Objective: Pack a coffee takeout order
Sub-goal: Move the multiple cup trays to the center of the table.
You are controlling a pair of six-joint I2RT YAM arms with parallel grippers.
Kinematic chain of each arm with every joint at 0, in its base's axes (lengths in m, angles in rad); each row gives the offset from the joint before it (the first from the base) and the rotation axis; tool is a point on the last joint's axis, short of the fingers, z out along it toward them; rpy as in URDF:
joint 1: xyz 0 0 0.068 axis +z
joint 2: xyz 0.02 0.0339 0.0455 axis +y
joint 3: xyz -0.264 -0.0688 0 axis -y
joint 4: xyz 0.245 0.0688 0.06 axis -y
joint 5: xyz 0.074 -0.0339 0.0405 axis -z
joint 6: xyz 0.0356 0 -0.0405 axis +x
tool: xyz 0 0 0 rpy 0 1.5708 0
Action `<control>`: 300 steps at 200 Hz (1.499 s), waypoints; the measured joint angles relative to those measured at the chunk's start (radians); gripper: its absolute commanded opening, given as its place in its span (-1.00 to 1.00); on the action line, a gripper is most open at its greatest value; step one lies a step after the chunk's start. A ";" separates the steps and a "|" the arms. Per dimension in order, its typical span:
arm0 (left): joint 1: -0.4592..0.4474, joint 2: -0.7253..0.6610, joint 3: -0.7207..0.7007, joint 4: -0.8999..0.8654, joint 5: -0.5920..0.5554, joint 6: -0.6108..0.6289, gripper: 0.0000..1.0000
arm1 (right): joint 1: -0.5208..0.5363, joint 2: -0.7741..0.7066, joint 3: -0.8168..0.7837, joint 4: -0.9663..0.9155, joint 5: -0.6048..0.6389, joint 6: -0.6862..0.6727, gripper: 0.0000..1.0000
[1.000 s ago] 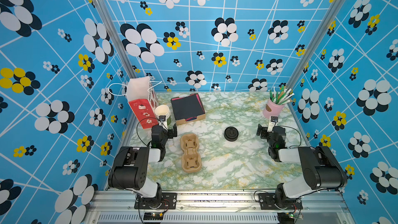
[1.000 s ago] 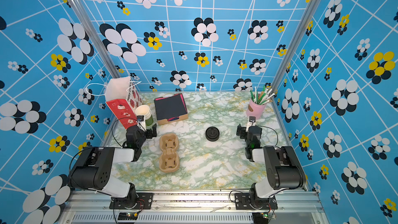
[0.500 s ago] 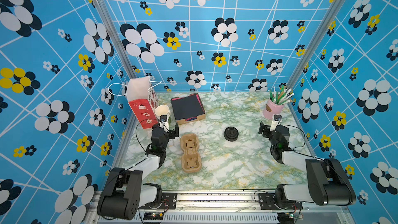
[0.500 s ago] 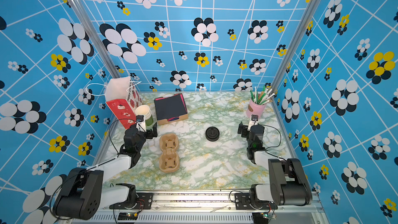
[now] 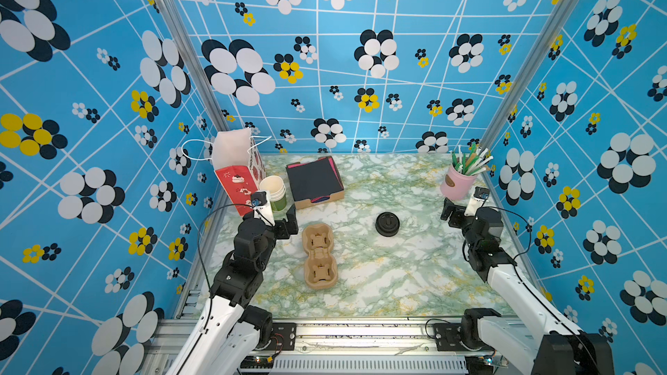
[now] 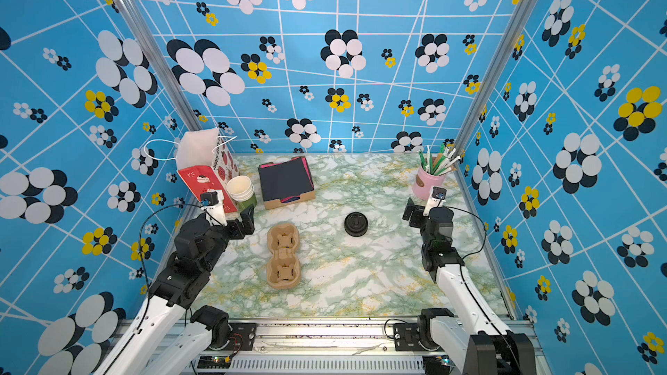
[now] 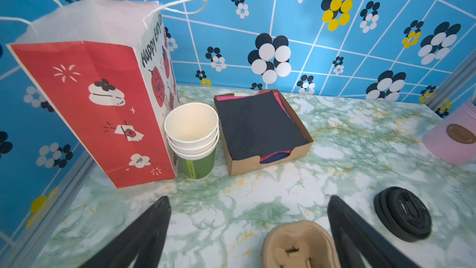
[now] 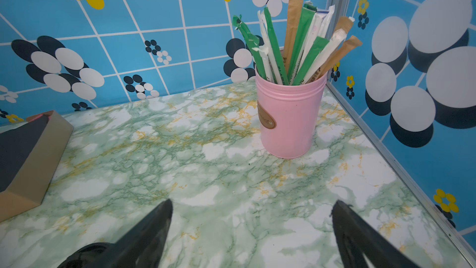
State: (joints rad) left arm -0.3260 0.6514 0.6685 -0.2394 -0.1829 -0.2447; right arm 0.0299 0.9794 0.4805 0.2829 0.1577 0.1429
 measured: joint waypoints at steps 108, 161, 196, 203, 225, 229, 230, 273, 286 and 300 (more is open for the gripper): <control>-0.043 0.485 0.090 -0.281 0.223 -0.205 0.58 | 0.045 -0.034 0.072 -0.224 -0.137 0.086 0.97; -0.043 0.629 0.090 -0.261 0.237 -0.250 0.28 | 0.068 -0.025 0.072 -0.251 -0.143 0.082 0.98; -0.043 0.667 0.090 -0.232 0.243 -0.272 0.04 | 0.074 0.008 0.079 -0.254 -0.143 0.082 0.98; -0.043 0.674 0.090 -0.227 0.245 -0.277 -0.03 | 0.083 0.015 0.081 -0.254 -0.145 0.082 0.98; -0.047 0.690 0.090 -0.223 0.247 -0.288 -0.11 | 0.114 0.032 0.083 -0.254 -0.150 0.082 0.98; -0.048 0.691 0.090 -0.224 0.247 -0.290 -0.11 | 0.116 0.034 0.083 -0.254 -0.151 0.082 0.98; -0.048 0.692 0.090 -0.223 0.248 -0.292 -0.11 | 0.116 0.035 0.083 -0.254 -0.151 0.082 0.98; -0.072 0.703 0.090 -0.211 0.245 -0.329 -0.38 | 0.119 0.050 0.084 -0.258 -0.153 0.079 0.98; -0.085 0.713 0.090 -0.205 0.244 -0.347 -0.40 | 0.119 0.053 0.084 -0.259 -0.154 0.078 0.98; -0.102 0.721 0.090 -0.199 0.241 -0.368 -0.45 | 0.119 0.056 0.084 -0.262 -0.154 0.075 0.98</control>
State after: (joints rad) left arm -0.4282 1.3727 0.7582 -0.4385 0.0586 -0.6128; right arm 0.1486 1.0351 0.5640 0.0208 0.0036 0.2176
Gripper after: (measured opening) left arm 0.297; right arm 0.991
